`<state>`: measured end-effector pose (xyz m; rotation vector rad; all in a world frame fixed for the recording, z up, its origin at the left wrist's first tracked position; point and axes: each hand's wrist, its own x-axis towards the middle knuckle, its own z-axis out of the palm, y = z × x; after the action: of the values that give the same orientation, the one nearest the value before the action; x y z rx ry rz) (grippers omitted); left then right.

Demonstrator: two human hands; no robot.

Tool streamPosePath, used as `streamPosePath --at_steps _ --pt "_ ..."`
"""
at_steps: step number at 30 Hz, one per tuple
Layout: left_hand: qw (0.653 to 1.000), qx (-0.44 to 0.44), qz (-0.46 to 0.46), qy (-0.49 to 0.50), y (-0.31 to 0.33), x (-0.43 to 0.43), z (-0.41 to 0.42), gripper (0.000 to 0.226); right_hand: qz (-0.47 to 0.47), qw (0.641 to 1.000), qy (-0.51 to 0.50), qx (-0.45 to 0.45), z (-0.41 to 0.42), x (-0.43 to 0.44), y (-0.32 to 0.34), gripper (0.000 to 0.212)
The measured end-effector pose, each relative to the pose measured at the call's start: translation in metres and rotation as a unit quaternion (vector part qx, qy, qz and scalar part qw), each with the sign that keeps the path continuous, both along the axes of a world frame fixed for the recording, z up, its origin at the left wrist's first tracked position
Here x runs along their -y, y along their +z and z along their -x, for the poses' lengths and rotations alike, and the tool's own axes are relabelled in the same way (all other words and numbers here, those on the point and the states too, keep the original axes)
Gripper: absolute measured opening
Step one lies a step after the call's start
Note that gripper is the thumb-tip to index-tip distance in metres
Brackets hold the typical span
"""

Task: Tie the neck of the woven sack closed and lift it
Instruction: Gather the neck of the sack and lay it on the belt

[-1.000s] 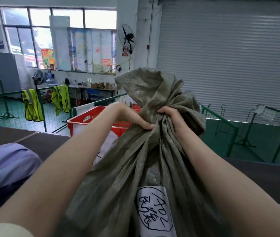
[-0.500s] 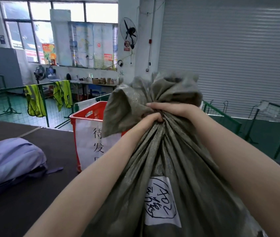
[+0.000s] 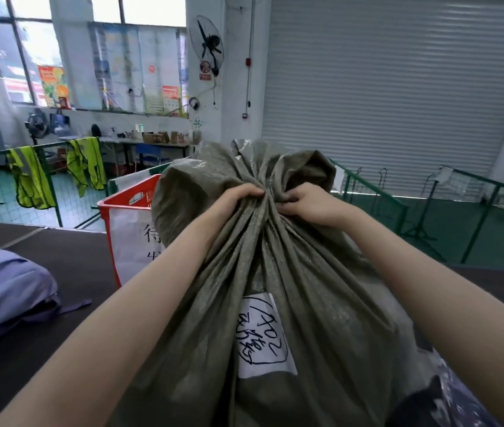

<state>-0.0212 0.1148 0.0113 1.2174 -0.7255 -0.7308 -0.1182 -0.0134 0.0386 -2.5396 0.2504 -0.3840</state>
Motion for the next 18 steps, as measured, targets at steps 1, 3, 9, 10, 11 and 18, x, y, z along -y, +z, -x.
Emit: streamPosePath --at_steps 1,3,9,10,11,18 --pt "1.0 0.0 0.011 -0.016 -0.002 -0.004 0.001 0.044 0.008 0.999 -0.019 0.05 0.0 -0.003 0.0 0.021" --pt "0.998 -0.013 0.022 -0.057 -0.006 -0.008 0.009 0.034 0.073 0.986 -0.064 0.134 -0.002 -0.007 -0.002 0.022" --pt "0.997 -0.029 0.074 -0.011 -0.001 0.015 0.018 0.026 0.161 0.984 0.003 0.08 0.002 -0.018 0.008 0.03" --pt "0.997 -0.031 0.069 -0.004 -0.001 0.014 0.017 0.026 0.062 0.997 0.043 0.032 0.008 -0.014 0.012 0.038" --pt "0.997 -0.037 0.064 -0.008 -0.002 0.01 0.017 0.029 -0.038 0.996 0.078 -0.016 0.016 -0.009 0.016 0.046" --pt "0.995 -0.042 0.021 0.092 0.012 0.003 0.006 0.029 -0.04 0.971 -0.019 -0.233 0.042 0.05 -0.021 0.094"
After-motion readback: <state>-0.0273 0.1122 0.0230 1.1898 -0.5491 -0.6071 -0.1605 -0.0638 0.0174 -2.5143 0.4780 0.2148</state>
